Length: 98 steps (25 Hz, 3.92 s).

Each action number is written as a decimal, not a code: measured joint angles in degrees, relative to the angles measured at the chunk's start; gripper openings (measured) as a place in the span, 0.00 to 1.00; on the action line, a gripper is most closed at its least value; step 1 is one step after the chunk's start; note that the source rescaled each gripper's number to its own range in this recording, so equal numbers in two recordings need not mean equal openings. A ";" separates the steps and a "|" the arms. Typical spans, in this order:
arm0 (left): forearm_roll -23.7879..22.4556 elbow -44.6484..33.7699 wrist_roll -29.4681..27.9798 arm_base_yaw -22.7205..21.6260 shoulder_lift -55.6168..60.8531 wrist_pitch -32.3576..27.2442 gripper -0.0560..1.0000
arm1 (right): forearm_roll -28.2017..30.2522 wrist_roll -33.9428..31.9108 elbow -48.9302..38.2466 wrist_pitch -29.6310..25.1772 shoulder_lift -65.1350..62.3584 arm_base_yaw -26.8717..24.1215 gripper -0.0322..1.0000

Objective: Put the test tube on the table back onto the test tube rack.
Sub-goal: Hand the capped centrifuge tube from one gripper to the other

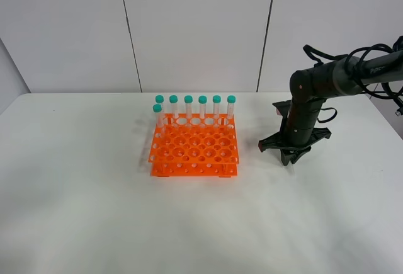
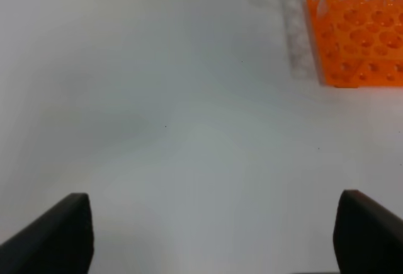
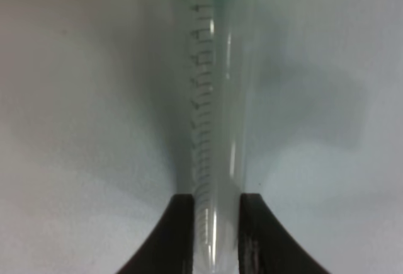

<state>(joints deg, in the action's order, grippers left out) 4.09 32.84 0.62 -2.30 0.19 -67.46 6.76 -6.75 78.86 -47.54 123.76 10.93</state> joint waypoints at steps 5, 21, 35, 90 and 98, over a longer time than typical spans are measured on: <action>0.00 0.00 0.00 0.00 0.00 0.00 0.92 | -0.29 0.02 0.00 0.00 0.00 0.00 0.03; 0.00 0.00 0.00 0.00 0.00 0.00 0.92 | -0.61 1.52 0.00 -0.10 0.05 0.00 0.03; 0.00 0.00 0.00 0.00 0.00 0.00 0.92 | -0.61 1.54 0.00 -0.05 0.05 0.00 0.05; 0.00 0.00 0.00 0.00 0.00 0.00 0.92 | -11.66 10.49 4.64 0.52 -6.77 0.00 0.06; 0.00 0.00 0.00 0.00 0.00 0.00 0.92 | -15.52 16.19 4.64 5.42 -11.93 0.00 0.06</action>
<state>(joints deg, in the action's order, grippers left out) 4.09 32.84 0.62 -2.30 0.19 -67.46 -8.76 9.44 83.50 -42.12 111.83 10.93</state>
